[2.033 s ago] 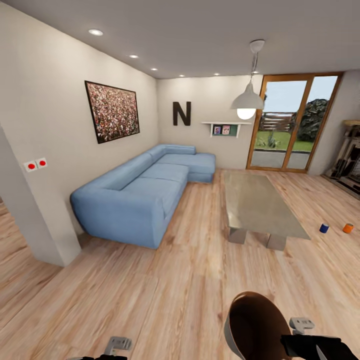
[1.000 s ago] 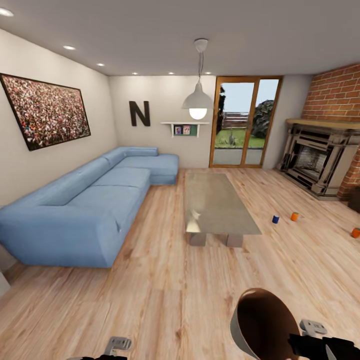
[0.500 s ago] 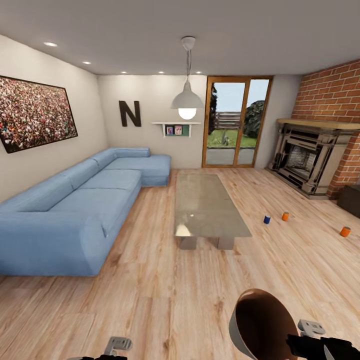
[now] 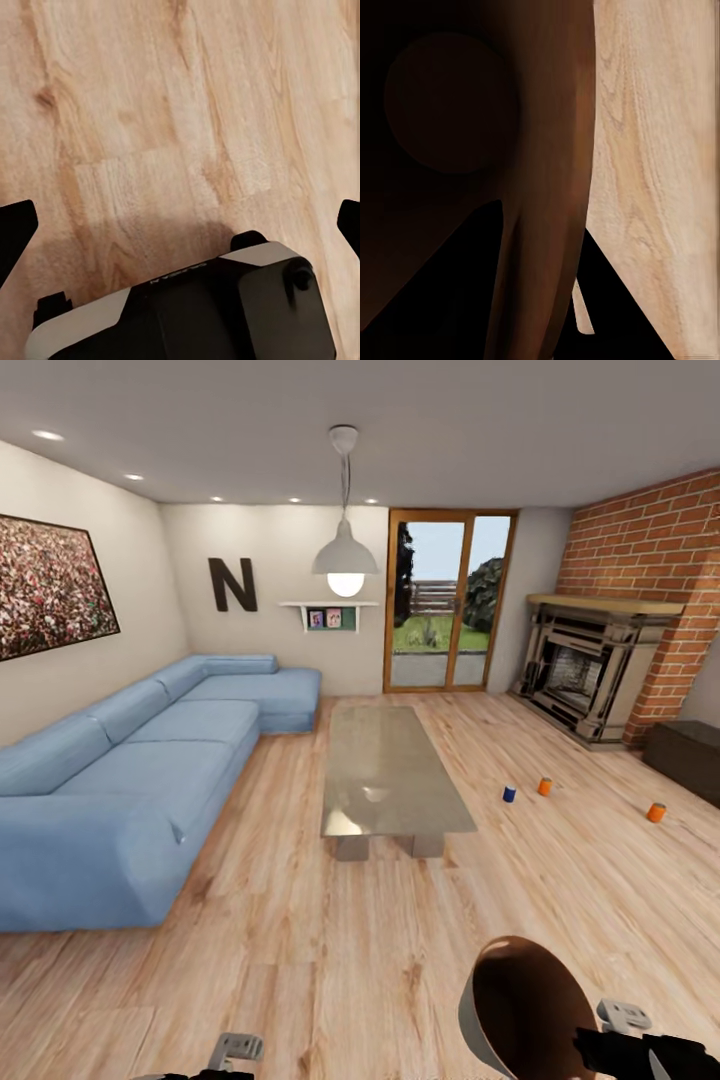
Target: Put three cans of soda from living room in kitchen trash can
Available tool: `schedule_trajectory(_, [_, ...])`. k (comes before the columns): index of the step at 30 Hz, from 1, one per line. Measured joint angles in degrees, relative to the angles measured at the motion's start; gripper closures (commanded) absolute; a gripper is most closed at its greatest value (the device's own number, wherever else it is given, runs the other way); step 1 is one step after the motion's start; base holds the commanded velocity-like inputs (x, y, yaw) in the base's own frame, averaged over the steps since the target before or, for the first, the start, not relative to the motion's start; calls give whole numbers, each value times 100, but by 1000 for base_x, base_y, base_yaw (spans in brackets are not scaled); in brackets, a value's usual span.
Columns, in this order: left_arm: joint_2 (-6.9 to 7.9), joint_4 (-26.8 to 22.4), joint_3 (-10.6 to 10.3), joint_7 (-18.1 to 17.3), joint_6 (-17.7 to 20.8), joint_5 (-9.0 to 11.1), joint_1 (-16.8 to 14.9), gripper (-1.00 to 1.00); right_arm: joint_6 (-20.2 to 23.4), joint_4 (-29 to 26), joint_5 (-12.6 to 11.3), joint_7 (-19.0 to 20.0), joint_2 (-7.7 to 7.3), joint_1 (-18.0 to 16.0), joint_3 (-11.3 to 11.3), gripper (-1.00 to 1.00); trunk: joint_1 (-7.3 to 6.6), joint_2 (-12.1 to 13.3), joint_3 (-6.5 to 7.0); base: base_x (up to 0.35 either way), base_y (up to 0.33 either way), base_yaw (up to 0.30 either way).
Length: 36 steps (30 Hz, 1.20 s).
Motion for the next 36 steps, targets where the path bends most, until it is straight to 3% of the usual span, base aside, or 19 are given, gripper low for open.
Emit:
schedule_trajectory(19, [-9,-7,12,257,78,34,0,-100,1,7,-29,10,-31,0,-16,100,0,0,-87,5,-9,-208])
schedule_trajectory(33, [1,-74,-24,231,3,21,-2,-100,0,0,0,7,-33,0,-9,100,0,0,-142,163,-208,-217])
schedule_trajectory(36, [-10,-346,-29,254,89,16,-89,-100,-1,0,9,3,-34,0,-9,100,0,0,-153,220,-215,-218])
